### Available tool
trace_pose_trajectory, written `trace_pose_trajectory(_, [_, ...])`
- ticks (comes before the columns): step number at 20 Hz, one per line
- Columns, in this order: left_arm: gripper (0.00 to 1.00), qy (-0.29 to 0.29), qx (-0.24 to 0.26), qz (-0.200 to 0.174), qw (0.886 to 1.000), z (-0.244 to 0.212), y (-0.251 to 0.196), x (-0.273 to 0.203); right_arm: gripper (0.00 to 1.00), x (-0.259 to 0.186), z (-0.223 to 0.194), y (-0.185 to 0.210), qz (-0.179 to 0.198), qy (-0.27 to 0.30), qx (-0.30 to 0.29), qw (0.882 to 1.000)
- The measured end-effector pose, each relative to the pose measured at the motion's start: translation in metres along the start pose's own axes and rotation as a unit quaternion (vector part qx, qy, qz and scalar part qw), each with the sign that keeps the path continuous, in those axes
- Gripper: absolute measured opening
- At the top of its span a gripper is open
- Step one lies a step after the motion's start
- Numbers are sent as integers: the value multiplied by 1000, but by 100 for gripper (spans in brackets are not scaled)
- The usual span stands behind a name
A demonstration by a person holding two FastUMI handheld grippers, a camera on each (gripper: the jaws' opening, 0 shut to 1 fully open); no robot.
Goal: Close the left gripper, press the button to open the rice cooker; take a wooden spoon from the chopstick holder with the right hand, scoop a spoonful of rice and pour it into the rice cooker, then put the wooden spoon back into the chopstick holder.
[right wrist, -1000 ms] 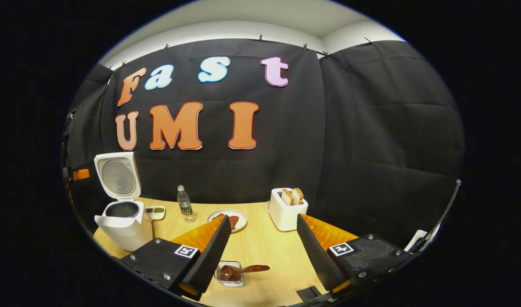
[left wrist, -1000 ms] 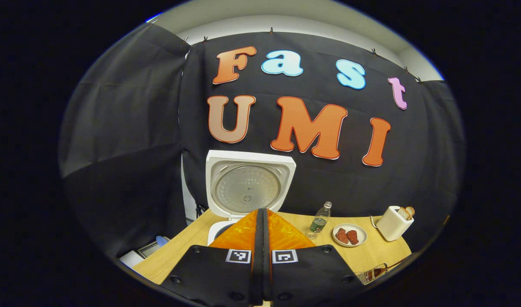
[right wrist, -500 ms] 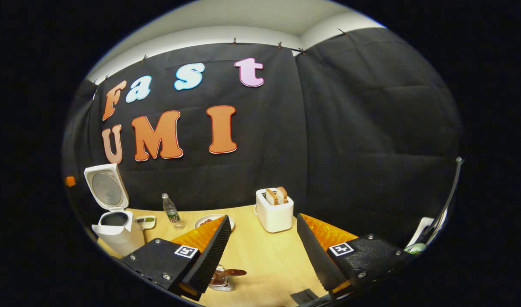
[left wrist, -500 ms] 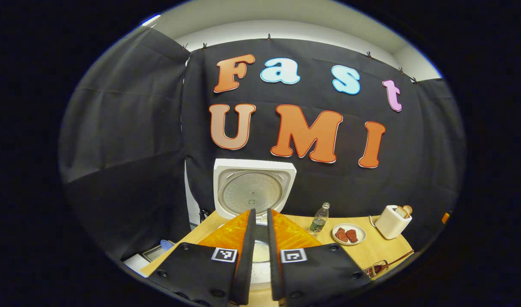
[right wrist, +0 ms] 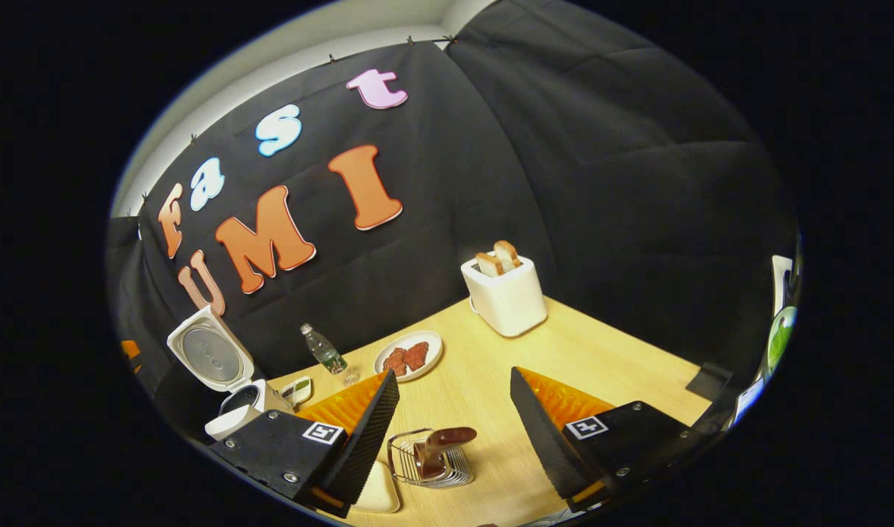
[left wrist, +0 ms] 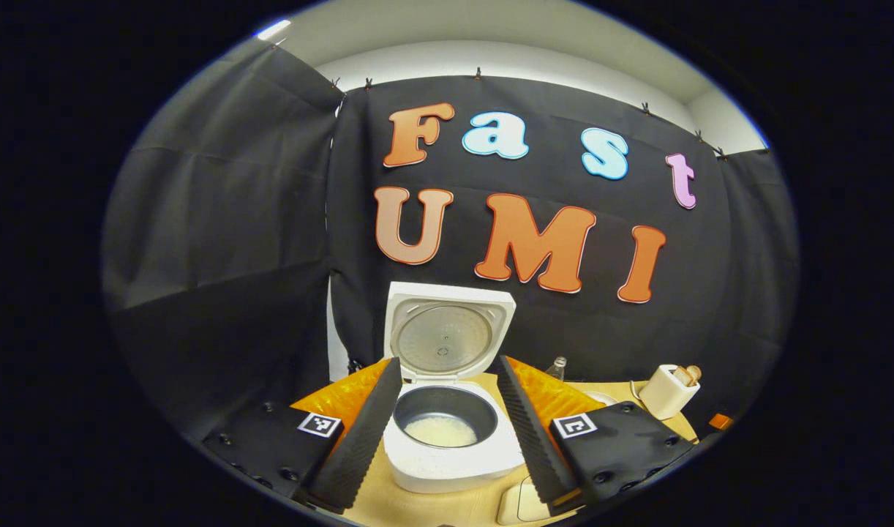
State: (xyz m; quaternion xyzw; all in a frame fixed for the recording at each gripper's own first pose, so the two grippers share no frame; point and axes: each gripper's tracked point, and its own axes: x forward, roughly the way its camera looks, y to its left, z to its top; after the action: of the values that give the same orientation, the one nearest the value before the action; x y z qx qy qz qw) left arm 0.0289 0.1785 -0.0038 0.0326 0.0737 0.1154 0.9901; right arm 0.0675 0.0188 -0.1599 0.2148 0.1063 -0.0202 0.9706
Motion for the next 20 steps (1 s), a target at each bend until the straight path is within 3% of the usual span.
trace_pose_trajectory(4, [92,-5,19,12,1000,8,23,-4,95,12,-34,-1,-10,28,28,999])
trace_pose_trajectory(6, [100,-19,37,19,999,18,35,-5,95,16,-45,-2,-18,37,50,998])
trace_pose_trajectory(10, [100,-35,54,28,998,31,52,-2,90,16,-59,5,-26,39,112,993])
trace_pose_trajectory(14, [100,-27,59,10,998,25,56,5,59,17,-64,10,-34,32,137,990])
trace_pose_trajectory(16, [100,-25,60,-2,998,22,58,11,31,17,-61,14,-35,26,134,990])
trace_pose_trajectory(17, [100,-23,61,-3,998,20,61,13,37,17,-59,18,-28,23,127,991])
trace_pose_trajectory(20, [100,-17,53,-11,998,14,69,16,28,13,-60,39,-3,29,116,993])
